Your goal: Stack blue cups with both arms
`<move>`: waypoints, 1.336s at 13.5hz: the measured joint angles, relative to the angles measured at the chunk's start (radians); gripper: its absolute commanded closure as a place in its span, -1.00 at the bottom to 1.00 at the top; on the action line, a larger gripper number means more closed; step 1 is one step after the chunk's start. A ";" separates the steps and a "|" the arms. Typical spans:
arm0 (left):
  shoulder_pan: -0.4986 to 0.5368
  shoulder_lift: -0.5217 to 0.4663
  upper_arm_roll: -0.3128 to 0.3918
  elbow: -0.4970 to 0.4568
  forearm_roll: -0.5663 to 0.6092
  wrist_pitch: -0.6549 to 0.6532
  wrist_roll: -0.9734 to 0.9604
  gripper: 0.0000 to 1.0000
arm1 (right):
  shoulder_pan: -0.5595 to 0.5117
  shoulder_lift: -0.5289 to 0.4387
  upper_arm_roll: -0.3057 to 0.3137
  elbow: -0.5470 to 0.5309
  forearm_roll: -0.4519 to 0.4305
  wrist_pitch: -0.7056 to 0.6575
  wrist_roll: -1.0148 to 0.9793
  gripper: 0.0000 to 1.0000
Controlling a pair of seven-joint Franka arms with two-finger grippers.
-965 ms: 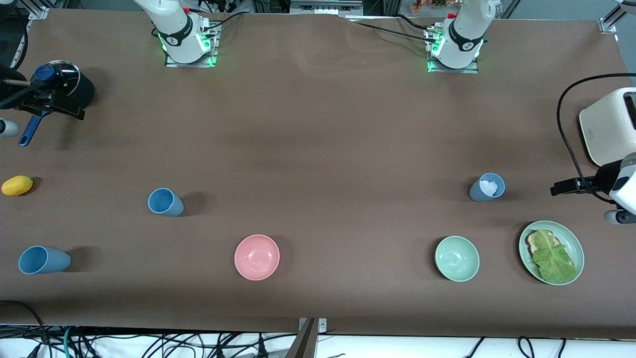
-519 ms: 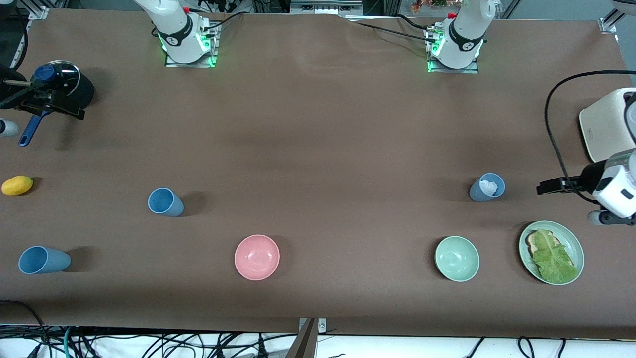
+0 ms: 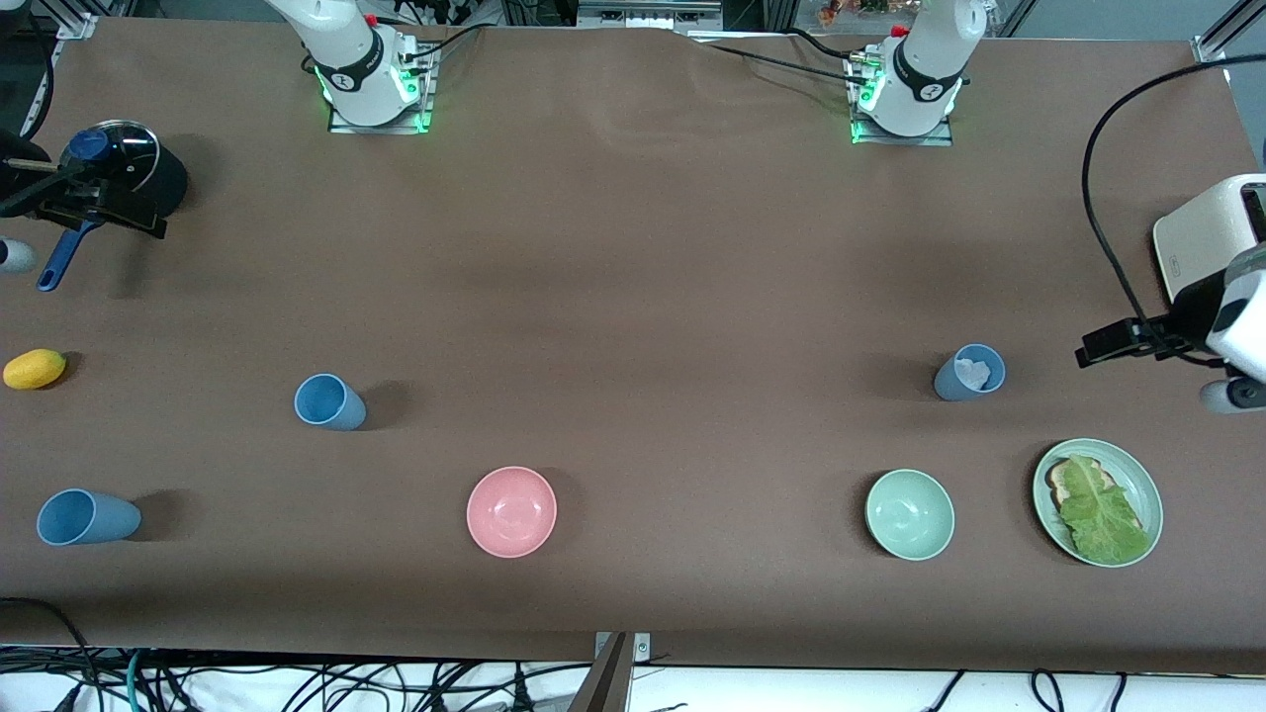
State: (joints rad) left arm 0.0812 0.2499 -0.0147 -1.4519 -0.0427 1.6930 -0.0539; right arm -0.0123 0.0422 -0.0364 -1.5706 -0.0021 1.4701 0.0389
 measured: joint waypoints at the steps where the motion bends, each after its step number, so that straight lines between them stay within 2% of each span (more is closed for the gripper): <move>1: -0.006 -0.020 0.001 -0.004 0.000 -0.004 0.000 -1.00 | 0.000 0.000 0.000 0.000 0.000 0.000 0.000 -1.00; 6: -0.016 -0.057 0.003 -0.047 0.000 -0.008 0.000 -1.00 | 0.000 0.000 0.000 0.000 0.000 0.000 0.000 -1.00; 18: -0.013 -0.070 0.010 -0.050 0.000 -0.008 -0.002 -1.00 | 0.000 0.000 0.000 0.000 0.001 0.000 0.000 -1.00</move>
State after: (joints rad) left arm 0.0683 0.1800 -0.0049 -1.5022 -0.0427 1.6847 -0.0557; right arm -0.0123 0.0423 -0.0364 -1.5706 -0.0015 1.4700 0.0389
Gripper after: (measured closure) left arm 0.000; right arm 0.000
